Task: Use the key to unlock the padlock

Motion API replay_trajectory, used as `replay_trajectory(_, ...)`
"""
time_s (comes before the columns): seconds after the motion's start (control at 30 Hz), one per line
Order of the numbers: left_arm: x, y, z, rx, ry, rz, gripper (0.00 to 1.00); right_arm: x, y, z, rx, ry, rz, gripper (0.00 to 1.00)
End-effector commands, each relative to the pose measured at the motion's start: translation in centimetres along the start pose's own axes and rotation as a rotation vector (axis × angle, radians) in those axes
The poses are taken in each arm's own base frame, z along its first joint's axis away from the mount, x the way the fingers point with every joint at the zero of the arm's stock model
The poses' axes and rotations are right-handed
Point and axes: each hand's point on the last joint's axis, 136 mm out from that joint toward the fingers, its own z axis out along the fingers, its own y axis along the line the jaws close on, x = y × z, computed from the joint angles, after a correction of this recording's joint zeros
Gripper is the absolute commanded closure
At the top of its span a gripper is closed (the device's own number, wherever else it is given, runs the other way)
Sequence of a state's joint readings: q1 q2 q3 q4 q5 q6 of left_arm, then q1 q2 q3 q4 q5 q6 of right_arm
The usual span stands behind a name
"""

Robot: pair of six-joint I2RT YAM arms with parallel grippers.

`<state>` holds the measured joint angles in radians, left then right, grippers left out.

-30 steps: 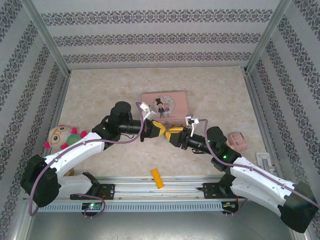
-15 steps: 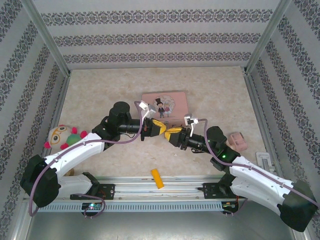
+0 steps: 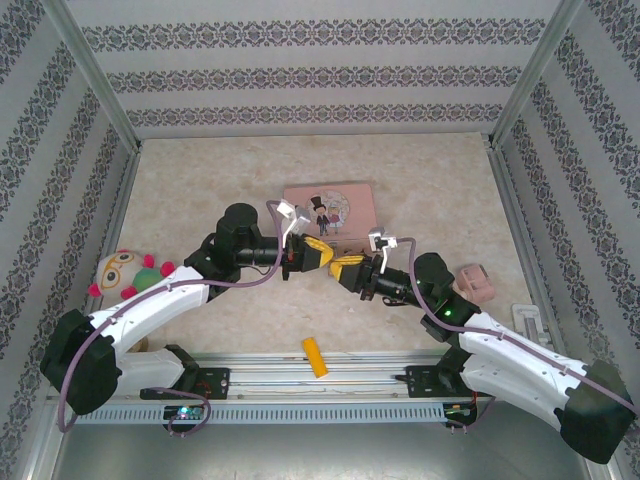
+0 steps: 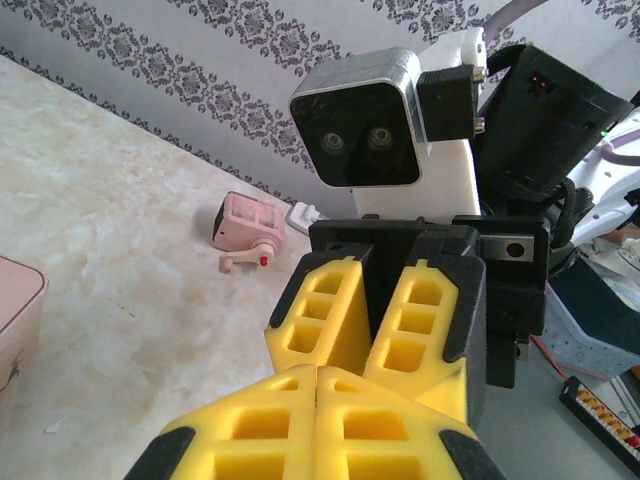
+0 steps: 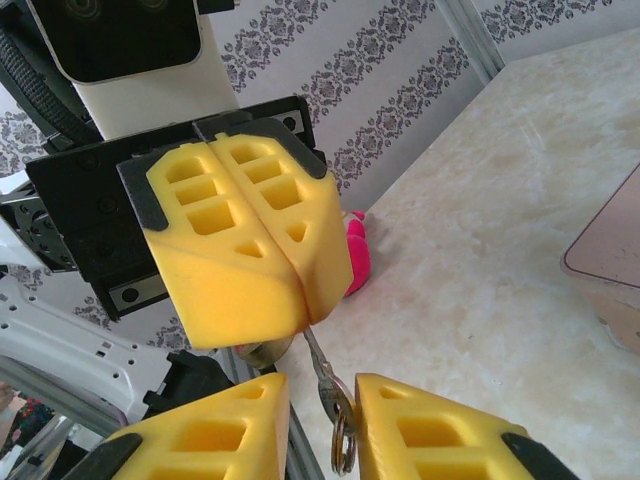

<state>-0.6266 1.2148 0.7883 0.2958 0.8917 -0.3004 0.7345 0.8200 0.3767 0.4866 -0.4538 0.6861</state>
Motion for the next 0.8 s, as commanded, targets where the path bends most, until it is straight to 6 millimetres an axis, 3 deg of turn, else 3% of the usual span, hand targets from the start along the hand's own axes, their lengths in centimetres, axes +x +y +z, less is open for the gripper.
replay_trajectory(0.0, -0.6, -0.5, -0.2, 0.031, -0.031, 0.021, 1.0, -0.7, 0.7, -0.3, -0.035, -0.033, -0.023, 0.87)
replay_trajectory(0.2, -0.8, -0.3, -0.1, 0.028, -0.042, 0.008, 1.0, -0.8, 0.5, -0.3, -0.024, -0.038, -0.022, 1.0)
replay_trajectory(0.3, -1.1, 0.2, -0.1, 0.01, -0.057, -0.015, 0.99, -0.8, 0.1, -0.3, -0.005, -0.044, -0.016, 1.0)
replay_trajectory(0.4, -1.6, 0.9, -0.3, -0.031, -0.088, -0.051, 0.61, -0.6, -1.4, -0.5, 0.068, -0.048, 0.013, 1.0)
replay_trajectory(0.57, -2.6, 2.5, -1.1, -0.144, -0.171, -0.111, 0.21, 0.9, -5.3, -1.5, 0.269, -0.026, 0.105, 1.0)
replay_trajectory(0.67, -2.5, 4.4, -1.7, -0.27, -0.196, -0.144, 0.02, 2.0, -7.5, -2.6, 0.389, -0.018, 0.181, 1.0)
replay_trajectory(0.77, -1.1, 7.0, -2.3, -0.45, -0.155, -0.193, 0.01, 3.1, -9.0, -3.8, 0.493, 0.006, 0.232, 1.0)
